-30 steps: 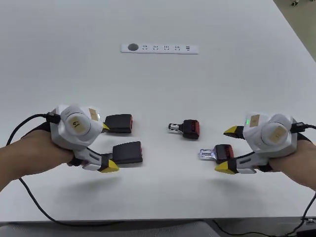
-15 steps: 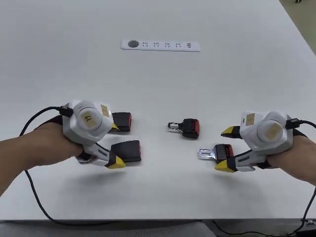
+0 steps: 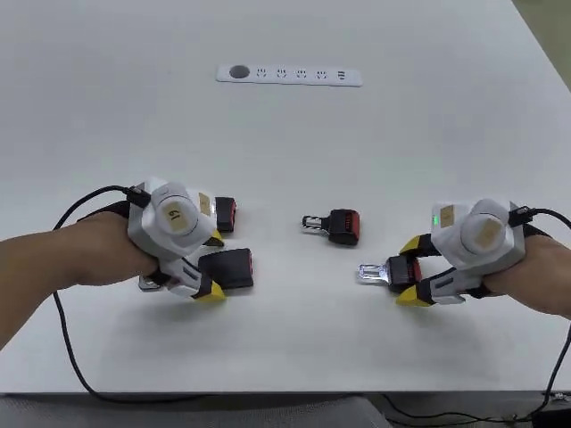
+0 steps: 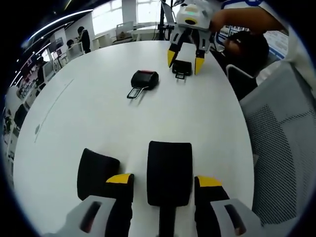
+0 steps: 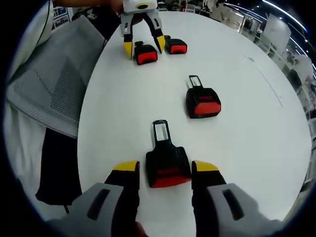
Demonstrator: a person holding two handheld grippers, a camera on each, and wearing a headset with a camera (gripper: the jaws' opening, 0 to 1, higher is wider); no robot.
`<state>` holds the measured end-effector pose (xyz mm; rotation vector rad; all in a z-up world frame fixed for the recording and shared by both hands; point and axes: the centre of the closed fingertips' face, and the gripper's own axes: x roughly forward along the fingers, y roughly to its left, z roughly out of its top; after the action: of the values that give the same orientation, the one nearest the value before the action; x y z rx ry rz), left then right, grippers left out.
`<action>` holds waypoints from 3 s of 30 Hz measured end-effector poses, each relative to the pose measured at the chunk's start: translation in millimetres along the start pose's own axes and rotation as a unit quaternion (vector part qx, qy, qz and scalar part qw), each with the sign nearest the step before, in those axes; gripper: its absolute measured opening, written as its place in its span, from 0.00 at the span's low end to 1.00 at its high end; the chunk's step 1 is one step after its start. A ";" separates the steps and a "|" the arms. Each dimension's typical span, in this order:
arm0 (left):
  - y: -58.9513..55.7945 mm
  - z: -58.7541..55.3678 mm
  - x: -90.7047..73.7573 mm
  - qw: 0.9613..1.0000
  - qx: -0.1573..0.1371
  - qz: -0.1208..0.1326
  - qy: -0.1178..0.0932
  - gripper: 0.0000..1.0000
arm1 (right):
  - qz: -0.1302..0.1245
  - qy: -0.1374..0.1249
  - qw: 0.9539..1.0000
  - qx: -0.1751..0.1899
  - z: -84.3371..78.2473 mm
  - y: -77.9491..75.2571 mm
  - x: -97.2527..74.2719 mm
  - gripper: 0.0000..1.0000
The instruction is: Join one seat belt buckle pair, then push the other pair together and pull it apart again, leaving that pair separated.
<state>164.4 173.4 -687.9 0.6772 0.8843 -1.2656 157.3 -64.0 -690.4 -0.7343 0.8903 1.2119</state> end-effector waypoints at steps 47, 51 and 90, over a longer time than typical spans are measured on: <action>-17.5 3.6 0.5 0.998 0.055 -0.019 0.022 0.34 | 0.024 0.007 0.999 -0.033 17.4 14.3 12.3 0.33; -18.0 4.4 0.0 0.998 0.055 -0.020 0.021 0.35 | 0.027 0.002 0.999 -0.035 25.2 19.6 15.2 0.33; -10.3 -2.8 6.6 0.997 0.062 -0.021 0.037 0.34 | 0.044 -0.042 0.996 -0.061 116.9 29.8 67.1 0.33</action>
<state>154.2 170.4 -694.6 0.8109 0.8898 -1.3484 156.5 74.0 -694.1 -0.7424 0.7899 1.3755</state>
